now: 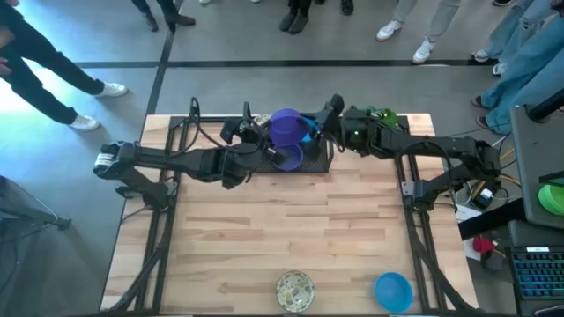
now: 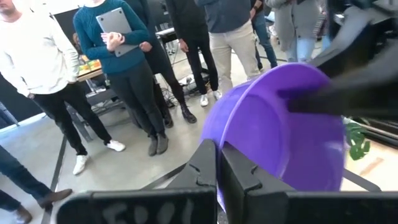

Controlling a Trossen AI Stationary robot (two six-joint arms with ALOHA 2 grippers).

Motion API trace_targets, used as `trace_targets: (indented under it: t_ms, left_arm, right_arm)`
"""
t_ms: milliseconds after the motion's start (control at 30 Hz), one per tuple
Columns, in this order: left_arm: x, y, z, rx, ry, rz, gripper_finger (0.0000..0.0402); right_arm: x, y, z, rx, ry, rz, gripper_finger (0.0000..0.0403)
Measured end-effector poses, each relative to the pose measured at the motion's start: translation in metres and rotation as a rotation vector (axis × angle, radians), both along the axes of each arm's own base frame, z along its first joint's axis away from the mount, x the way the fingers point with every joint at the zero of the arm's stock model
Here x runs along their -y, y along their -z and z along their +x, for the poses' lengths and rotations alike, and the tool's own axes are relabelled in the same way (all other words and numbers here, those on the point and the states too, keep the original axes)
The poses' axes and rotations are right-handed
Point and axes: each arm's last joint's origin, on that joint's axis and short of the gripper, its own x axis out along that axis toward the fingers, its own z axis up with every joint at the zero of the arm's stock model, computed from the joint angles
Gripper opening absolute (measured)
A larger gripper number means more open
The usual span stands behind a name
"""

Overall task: Pick & Place Mini bowls
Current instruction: Stack the purple bowl on top of the purple bowls on the shelf

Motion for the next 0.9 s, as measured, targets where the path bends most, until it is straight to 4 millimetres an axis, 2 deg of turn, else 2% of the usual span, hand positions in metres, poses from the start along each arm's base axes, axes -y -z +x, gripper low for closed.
trace_targets:
  t_ms: [67, 133, 367, 700, 900]
  left_arm:
    - [0.0, 0.0, 0.0, -0.001, 0.009, -0.002, 0.0]
    - [0.001, 0.0, 0.001, 0.001, 0.018, -0.002, 0.0]
    - [-0.001, 0.0, 0.001, 0.0, 0.031, -0.005, 0.002]
    - [0.0, 0.0, 0.001, 0.013, 0.033, -0.014, 0.0096]
    - [0.006, -0.007, -0.008, 0.01, 0.056, -0.012, 0.0122]
  right_arm:
    - [0.001, 0.0, 0.0, 0.001, 0.012, 0.001, 0.0032]
    - [0.001, -0.001, 0.0, -0.003, 0.022, -0.007, 0.0019]
    - [0.001, -0.002, -0.002, -0.006, 0.036, -0.01, 0.0012]
    - [0.001, 0.001, -0.002, -0.012, 0.034, 0.018, 0.0011]
    - [0.011, 0.007, -0.006, -0.029, 0.056, 0.128, 0.001]
